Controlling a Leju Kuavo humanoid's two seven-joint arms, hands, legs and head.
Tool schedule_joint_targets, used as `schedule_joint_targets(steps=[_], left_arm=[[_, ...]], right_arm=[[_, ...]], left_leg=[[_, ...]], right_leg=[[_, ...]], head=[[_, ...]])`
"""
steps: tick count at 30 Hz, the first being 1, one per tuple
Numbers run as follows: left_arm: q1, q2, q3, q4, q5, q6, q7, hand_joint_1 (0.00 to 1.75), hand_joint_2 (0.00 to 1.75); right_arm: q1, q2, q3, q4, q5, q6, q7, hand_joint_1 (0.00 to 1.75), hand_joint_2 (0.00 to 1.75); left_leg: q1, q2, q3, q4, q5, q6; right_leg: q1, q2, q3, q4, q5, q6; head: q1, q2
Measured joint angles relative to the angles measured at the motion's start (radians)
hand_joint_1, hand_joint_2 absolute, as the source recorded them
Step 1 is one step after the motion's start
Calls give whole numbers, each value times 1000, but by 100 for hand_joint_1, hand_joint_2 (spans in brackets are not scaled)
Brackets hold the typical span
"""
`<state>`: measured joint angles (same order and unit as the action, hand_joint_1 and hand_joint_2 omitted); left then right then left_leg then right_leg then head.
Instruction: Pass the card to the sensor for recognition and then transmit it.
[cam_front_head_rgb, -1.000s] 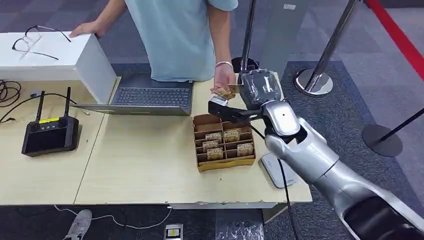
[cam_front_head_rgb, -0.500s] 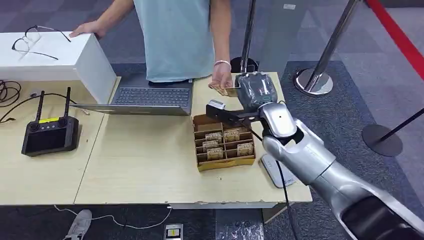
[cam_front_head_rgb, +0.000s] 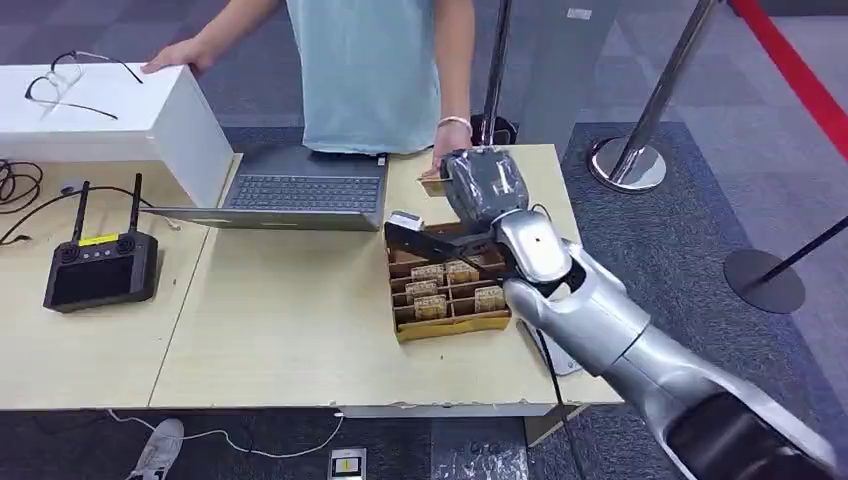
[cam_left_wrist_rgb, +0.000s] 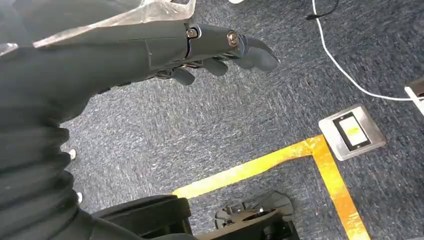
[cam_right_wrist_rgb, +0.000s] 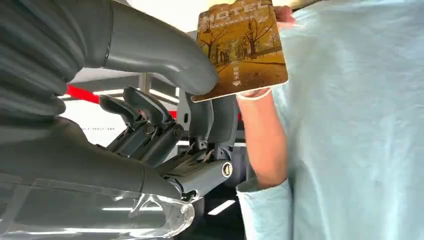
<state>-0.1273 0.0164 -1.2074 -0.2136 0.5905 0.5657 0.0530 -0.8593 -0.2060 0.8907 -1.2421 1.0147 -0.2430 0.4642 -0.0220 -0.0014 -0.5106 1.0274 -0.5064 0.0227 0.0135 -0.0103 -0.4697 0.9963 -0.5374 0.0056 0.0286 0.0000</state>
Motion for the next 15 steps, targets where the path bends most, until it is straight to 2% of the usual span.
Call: schedule_joint_targets(steps=[15], left_arm=[[0, 0, 0, 0, -7, 0, 0, 0, 175]], right_arm=[[-1, 14, -1, -19, 0, -6, -4, 175, 175]], left_leg=[[0, 0, 0, 0, 0, 0]], right_leg=[[0, 0, 0, 0, 0, 0]], head=[[0, 0]])
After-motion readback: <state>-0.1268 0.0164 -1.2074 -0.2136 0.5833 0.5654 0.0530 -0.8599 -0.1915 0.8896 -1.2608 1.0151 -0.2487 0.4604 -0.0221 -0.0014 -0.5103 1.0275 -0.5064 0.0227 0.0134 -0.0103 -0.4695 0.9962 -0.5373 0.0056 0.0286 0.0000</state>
